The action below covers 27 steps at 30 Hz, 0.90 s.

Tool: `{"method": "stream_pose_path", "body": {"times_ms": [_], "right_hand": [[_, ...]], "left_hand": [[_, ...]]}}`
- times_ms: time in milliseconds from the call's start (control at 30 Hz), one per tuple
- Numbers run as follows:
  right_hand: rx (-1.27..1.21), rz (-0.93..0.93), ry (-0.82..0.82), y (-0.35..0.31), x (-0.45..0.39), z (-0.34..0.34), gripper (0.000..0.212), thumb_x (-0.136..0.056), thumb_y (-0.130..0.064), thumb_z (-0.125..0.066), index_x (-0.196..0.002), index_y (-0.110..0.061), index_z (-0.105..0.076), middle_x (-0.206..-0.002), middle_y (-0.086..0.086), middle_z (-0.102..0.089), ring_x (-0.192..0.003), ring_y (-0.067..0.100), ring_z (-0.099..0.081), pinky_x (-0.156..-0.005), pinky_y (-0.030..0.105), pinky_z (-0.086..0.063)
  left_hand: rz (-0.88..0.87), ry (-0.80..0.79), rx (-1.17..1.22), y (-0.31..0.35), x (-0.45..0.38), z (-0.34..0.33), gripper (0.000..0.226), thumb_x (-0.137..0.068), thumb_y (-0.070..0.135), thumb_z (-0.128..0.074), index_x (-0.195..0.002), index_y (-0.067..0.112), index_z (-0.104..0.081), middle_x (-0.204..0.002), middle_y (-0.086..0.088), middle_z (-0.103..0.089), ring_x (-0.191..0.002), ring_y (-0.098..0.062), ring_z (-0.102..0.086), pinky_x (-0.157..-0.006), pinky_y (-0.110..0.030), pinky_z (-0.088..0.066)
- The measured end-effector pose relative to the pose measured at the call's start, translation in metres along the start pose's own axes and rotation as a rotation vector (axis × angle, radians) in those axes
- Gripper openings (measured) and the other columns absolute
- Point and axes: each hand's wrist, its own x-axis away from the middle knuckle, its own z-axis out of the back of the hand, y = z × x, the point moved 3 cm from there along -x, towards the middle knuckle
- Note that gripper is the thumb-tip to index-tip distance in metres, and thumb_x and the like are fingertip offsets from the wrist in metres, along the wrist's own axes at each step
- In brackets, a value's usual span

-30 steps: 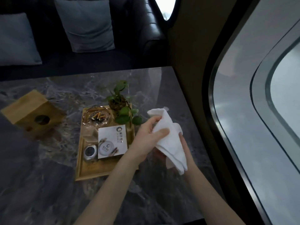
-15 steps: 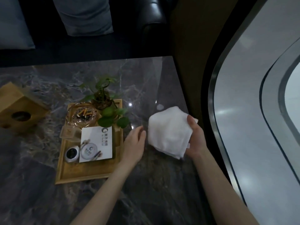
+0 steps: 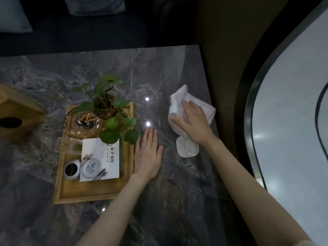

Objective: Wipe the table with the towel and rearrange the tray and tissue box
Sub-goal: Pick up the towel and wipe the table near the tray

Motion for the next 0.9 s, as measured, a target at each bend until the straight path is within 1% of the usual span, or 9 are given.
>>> {"method": "stream_pose_path", "body": {"times_ms": [33,100,200,300,367,433,633,767,900], "right_hand": [[-0.008,-0.012,-0.015,0.001,-0.002,-0.008,0.067,-0.092,-0.05,-0.038,-0.143,-0.008,-0.024,-0.152,0.01,-0.027,-0.142,0.022,-0.017,-0.118,0.041,-0.011],[0.019,-0.032,0.046,0.004,-0.008,-0.021,0.058,-0.097,-0.039,-0.032,-0.144,-0.007,-0.018,-0.155,0.01,-0.02,-0.143,0.021,-0.011,-0.119,0.038,-0.005],[0.212,-0.011,0.083,0.004,-0.018,-0.035,0.059,-0.098,-0.033,-0.027,-0.145,-0.006,-0.005,-0.157,0.013,-0.005,-0.145,0.023,0.0,-0.117,0.037,0.003],[0.346,-0.035,0.068,0.004,-0.029,-0.049,0.067,-0.095,-0.043,-0.029,-0.145,-0.011,0.003,-0.156,0.017,0.005,-0.144,0.029,0.007,-0.115,0.045,0.008],[0.392,-0.103,0.057,0.008,-0.035,-0.058,0.072,-0.092,-0.054,-0.026,-0.146,-0.017,0.004,-0.156,0.018,0.007,-0.143,0.034,0.01,-0.113,0.051,0.01],[0.415,-0.119,0.046,0.011,-0.04,-0.063,0.073,-0.089,-0.06,-0.024,-0.146,-0.022,0.003,-0.157,0.016,0.007,-0.143,0.034,0.011,-0.112,0.053,0.011],[0.472,-0.025,0.018,0.019,-0.059,-0.05,0.077,-0.085,-0.067,-0.025,-0.146,-0.026,0.002,-0.157,0.012,0.007,-0.142,0.035,0.012,-0.113,0.056,0.009],[0.432,-0.093,-0.039,0.018,-0.082,-0.044,0.094,-0.078,-0.076,-0.024,-0.145,-0.02,0.01,-0.156,0.012,0.014,-0.143,0.03,0.016,-0.114,0.053,0.009],[0.416,-0.121,-0.023,0.011,-0.088,-0.044,0.093,-0.079,-0.075,-0.024,-0.145,-0.019,0.01,-0.156,0.011,0.014,-0.143,0.028,0.016,-0.115,0.051,0.009]], "left_hand": [[0.003,0.007,-0.006,0.0,0.0,0.0,0.066,-0.087,0.044,0.0,-0.146,0.015,0.002,-0.158,-0.002,0.004,-0.14,-0.008,0.015,-0.113,-0.032,0.014],[0.008,0.029,-0.025,-0.001,0.0,-0.001,0.063,-0.09,0.043,-0.003,-0.146,0.014,0.0,-0.158,-0.003,0.001,-0.14,-0.009,0.013,-0.112,-0.029,0.016],[0.01,0.058,-0.032,-0.001,0.0,-0.003,0.06,-0.092,0.04,-0.011,-0.145,0.012,-0.002,-0.158,-0.004,-0.005,-0.141,-0.011,0.006,-0.11,-0.028,0.015],[0.004,0.071,-0.019,0.0,-0.001,-0.003,0.061,-0.092,0.039,-0.014,-0.145,0.011,-0.007,-0.157,-0.005,-0.009,-0.142,-0.012,0.001,-0.111,-0.028,0.013],[0.005,0.072,-0.023,0.0,-0.001,-0.002,0.061,-0.092,0.039,-0.015,-0.145,0.01,-0.01,-0.157,-0.005,-0.011,-0.142,-0.012,0.0,-0.111,-0.028,0.012],[0.006,0.075,-0.026,0.0,-0.001,-0.002,0.061,-0.092,0.039,-0.016,-0.145,0.01,-0.011,-0.157,-0.006,-0.013,-0.142,-0.013,-0.001,-0.111,-0.028,0.011],[0.002,0.092,-0.002,0.003,-0.001,0.002,0.061,-0.092,0.038,-0.017,-0.145,0.009,-0.016,-0.156,-0.006,-0.016,-0.141,-0.013,-0.003,-0.11,-0.026,0.013],[0.005,0.082,-0.013,0.002,-0.001,0.001,0.061,-0.092,0.039,-0.02,-0.144,0.008,-0.018,-0.155,-0.008,-0.019,-0.142,-0.016,-0.006,-0.111,-0.027,0.01],[0.007,0.084,-0.011,0.002,0.0,0.002,0.062,-0.092,0.042,-0.02,-0.144,0.009,-0.019,-0.155,-0.008,-0.019,-0.142,-0.015,-0.008,-0.111,-0.027,0.01]]}}
